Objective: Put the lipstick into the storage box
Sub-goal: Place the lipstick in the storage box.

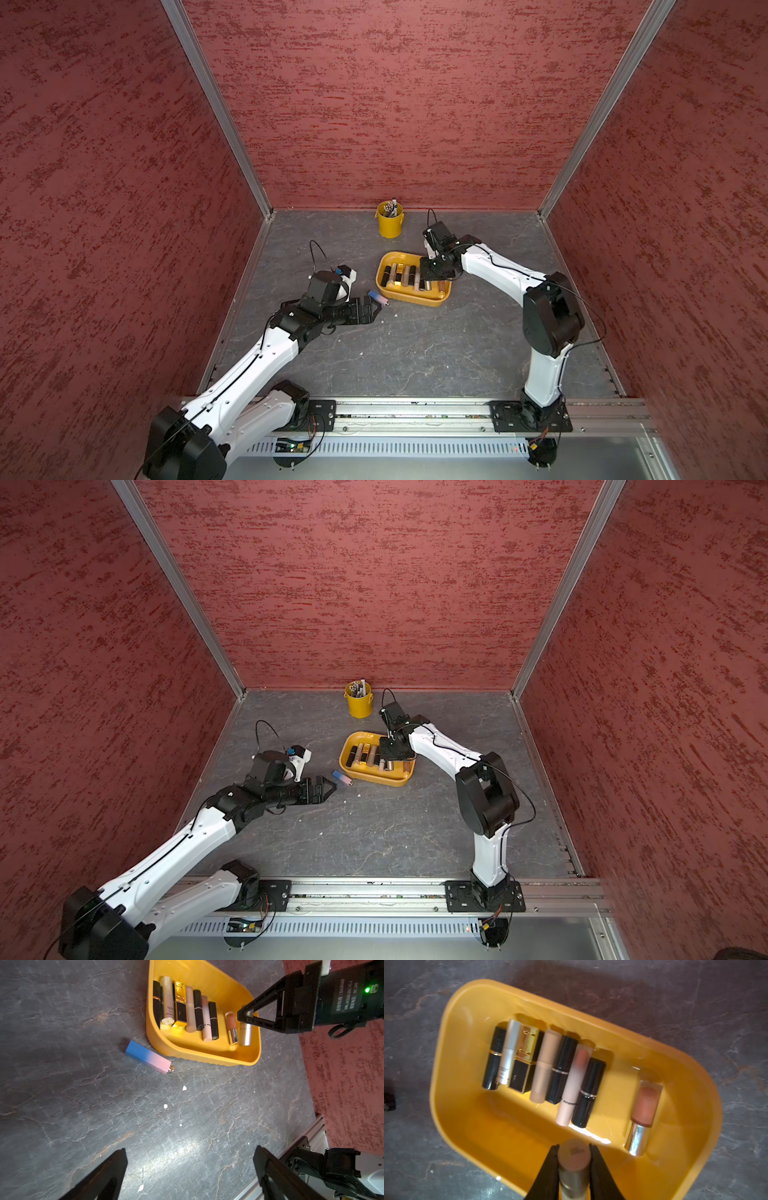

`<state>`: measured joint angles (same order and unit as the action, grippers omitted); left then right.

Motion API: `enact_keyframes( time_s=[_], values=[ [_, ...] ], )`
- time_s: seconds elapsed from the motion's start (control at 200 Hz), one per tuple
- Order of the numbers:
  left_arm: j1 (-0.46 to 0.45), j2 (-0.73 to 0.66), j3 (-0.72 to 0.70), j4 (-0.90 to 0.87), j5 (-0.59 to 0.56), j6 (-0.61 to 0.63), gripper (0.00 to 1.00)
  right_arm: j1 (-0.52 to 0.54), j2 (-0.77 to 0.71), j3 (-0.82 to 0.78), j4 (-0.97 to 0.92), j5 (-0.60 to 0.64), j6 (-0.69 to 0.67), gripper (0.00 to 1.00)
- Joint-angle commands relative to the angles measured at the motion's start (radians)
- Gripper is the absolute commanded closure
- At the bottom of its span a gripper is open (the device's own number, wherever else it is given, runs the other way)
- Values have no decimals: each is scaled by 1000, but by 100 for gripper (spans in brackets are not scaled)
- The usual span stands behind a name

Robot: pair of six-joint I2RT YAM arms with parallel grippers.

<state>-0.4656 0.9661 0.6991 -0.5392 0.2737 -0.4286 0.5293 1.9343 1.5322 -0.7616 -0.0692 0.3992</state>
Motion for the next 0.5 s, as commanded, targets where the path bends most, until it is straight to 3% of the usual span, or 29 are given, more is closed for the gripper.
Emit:
enact_keyframes(
  time_s=[0.0, 0.175, 0.496],
  values=[
    [-9, -31, -11, -23, -83, 37, 0, -25, 34, 33, 18, 25, 4, 84],
    [-9, -88, -50, -4, -128, 57, 0, -51, 87, 39, 55, 0, 21, 84],
    [-9, -93, -79, 15, -77, 97, 0, -77, 140, 40, 110, -60, 59, 83]
  ],
)
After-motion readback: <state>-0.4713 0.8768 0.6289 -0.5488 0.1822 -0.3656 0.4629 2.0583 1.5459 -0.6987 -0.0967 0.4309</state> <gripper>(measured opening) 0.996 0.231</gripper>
